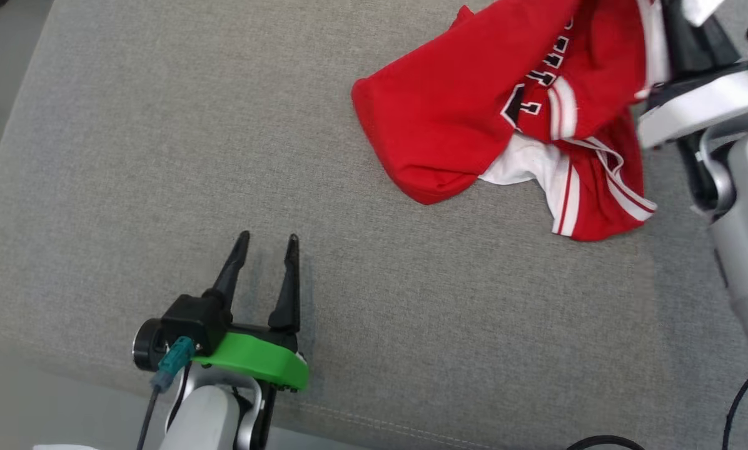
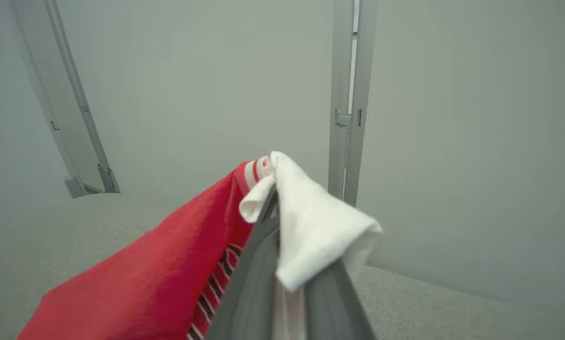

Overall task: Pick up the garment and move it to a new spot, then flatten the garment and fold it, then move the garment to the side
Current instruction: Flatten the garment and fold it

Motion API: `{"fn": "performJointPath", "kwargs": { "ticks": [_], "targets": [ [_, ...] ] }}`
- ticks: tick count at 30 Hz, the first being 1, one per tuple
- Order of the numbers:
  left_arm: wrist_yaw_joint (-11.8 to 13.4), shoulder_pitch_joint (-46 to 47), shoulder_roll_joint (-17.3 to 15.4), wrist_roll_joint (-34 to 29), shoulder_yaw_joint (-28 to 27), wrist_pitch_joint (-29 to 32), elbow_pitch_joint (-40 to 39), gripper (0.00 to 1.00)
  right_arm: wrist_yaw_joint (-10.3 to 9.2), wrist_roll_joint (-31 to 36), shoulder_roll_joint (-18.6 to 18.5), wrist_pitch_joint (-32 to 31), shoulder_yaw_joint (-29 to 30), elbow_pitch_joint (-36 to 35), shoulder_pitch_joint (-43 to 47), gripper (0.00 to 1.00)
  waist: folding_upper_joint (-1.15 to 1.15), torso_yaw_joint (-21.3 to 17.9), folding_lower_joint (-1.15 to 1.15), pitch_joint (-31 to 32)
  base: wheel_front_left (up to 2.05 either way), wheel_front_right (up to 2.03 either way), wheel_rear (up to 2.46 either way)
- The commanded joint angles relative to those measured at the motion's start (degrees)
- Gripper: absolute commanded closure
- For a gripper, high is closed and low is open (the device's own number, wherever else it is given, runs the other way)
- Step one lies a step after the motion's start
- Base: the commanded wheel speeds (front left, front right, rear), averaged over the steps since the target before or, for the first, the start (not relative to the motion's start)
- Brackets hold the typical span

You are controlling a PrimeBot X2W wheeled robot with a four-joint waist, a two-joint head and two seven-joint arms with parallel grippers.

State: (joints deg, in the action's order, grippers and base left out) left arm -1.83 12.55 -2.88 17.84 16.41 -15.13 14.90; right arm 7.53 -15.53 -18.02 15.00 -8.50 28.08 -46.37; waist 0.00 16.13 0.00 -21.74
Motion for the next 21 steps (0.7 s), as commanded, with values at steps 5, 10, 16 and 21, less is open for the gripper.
{"fn": "performJointPath", "kwargs": {
  "ticks": [5, 10, 16, 21],
  "targets": [
    [0.58, 0.33, -0.11, 1.85, 3.62, 0.00, 1.21, 0.00, -0.04, 5.04, -1.91, -1.38, 7.91, 17.48, -8.24, 0.00, 0.00, 4.38, 0.00, 0.33, 0.00, 0.00, 0.00],
    [1.19, -1.59, -0.09, 2.06, 3.27, 0.00, 1.92, 0.00, -0.05, 7.69, -0.62, -0.06, 7.93, 21.02, -7.70, 0.00, 0.00, 3.18, 0.00, 1.43, 0.00, 0.00, 0.00],
    [0.12, -2.36, -0.10, 0.59, 1.28, 0.00, 3.14, 0.00, -0.05, 4.24, 2.51, 0.15, 3.25, 13.26, -0.76, 0.00, 0.00, -1.51, 0.00, 3.12, 0.00, 0.00, 0.00],
    [-0.66, -2.06, -0.10, -0.15, 0.78, 0.00, 3.44, 0.00, -0.05, 0.45, 4.53, 0.19, -3.17, 5.01, 10.05, 0.00, 0.00, -4.73, 0.00, 5.08, 0.00, 0.00, 0.00]
  ]
}}
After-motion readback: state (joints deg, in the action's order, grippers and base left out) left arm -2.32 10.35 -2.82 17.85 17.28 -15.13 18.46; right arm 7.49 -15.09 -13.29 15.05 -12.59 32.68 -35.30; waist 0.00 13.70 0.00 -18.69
